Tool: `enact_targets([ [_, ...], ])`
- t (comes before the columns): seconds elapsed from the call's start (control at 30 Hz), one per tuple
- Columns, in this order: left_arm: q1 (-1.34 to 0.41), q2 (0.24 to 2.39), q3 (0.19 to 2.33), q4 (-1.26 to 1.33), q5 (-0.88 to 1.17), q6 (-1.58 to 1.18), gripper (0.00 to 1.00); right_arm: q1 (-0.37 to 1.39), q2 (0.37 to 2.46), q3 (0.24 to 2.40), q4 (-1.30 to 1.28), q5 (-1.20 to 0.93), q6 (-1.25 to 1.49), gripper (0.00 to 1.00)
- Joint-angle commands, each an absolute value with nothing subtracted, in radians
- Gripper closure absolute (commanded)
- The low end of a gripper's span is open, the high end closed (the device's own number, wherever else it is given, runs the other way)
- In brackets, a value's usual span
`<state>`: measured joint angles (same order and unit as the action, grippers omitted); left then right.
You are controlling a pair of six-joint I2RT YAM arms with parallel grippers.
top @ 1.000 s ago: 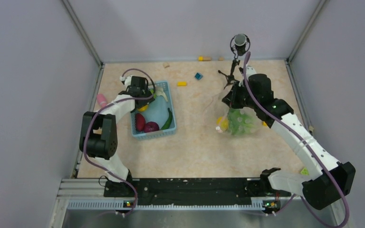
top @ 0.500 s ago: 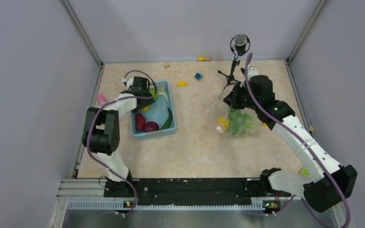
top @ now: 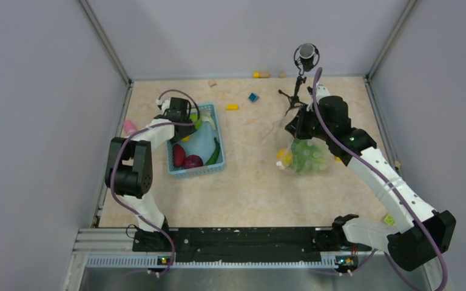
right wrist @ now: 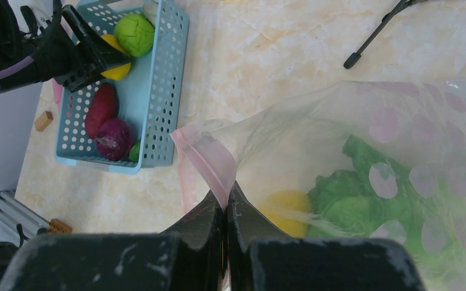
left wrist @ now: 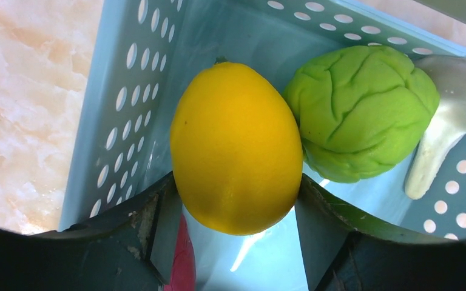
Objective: Place the food in the zip-top bag and seal the zipper
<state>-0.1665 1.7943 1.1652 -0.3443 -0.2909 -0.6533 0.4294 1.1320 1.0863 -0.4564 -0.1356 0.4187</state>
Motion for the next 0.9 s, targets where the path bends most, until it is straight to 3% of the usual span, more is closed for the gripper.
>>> enact_targets([
  [0.0, -0.169, 1.689, 1.159, -0.352, -0.277, -0.649, 0.64, 0.436, 1.093, 1.090, -0.418, -0.134, 0.403, 1.00],
  [0.13, -0.184, 1.564, 1.104, -0.352, -0.272, -0.646, 0.73, 0.436, 1.088, 1.090, -0.418, -0.144, 0.404, 1.00],
  [0.33, -0.221, 1.362, 1.027, -0.300, -0.180, -0.607, 0.76, 0.436, 1.082, 1.091, -0.418, -0.159, 0.408, 1.00],
  [0.6, -0.386, 1.166, 0.912, 0.030, 0.460, -0.387, 0.78, 0.436, 1.085, 1.091, -0.419, -0.188, 0.408, 1.00],
  [0.87, -0.723, 1.192, 0.964, 0.090, 0.650, -0.085, 0.76, 0.436, 1.072, 1.091, -0.418, -0.209, 0.413, 1.00],
])
